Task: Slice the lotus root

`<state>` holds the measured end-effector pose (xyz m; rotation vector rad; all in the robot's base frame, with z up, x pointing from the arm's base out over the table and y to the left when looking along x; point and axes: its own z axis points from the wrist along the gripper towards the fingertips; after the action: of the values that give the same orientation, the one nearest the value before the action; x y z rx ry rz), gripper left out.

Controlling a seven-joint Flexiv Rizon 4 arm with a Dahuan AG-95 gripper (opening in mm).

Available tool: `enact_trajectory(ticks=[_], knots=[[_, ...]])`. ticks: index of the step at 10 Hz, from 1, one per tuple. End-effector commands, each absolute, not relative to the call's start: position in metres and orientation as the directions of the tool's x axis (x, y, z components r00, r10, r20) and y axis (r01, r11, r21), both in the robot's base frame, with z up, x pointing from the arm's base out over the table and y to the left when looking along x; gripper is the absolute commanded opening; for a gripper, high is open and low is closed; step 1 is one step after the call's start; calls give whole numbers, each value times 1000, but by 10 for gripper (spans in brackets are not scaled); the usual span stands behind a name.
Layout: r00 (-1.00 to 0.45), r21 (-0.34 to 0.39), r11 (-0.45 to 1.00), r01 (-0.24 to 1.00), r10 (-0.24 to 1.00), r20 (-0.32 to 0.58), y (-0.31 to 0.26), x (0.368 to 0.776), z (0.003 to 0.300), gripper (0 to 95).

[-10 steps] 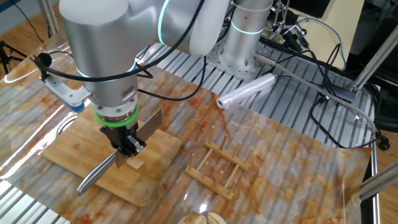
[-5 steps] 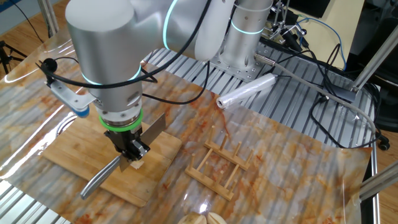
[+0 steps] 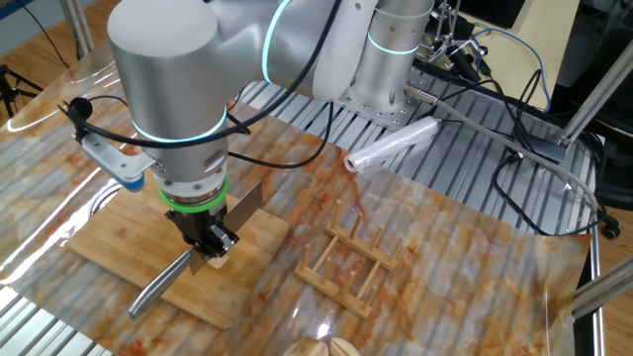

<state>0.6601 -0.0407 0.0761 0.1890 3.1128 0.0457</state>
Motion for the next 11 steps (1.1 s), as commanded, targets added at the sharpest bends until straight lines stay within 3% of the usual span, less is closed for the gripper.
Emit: enact_trajectory(ticks=[1, 11], knots=[[-992, 31, 992, 122, 122, -19, -41, 660, 75, 0], [-991, 31, 992, 124, 125, -36, -40, 660, 73, 0]])
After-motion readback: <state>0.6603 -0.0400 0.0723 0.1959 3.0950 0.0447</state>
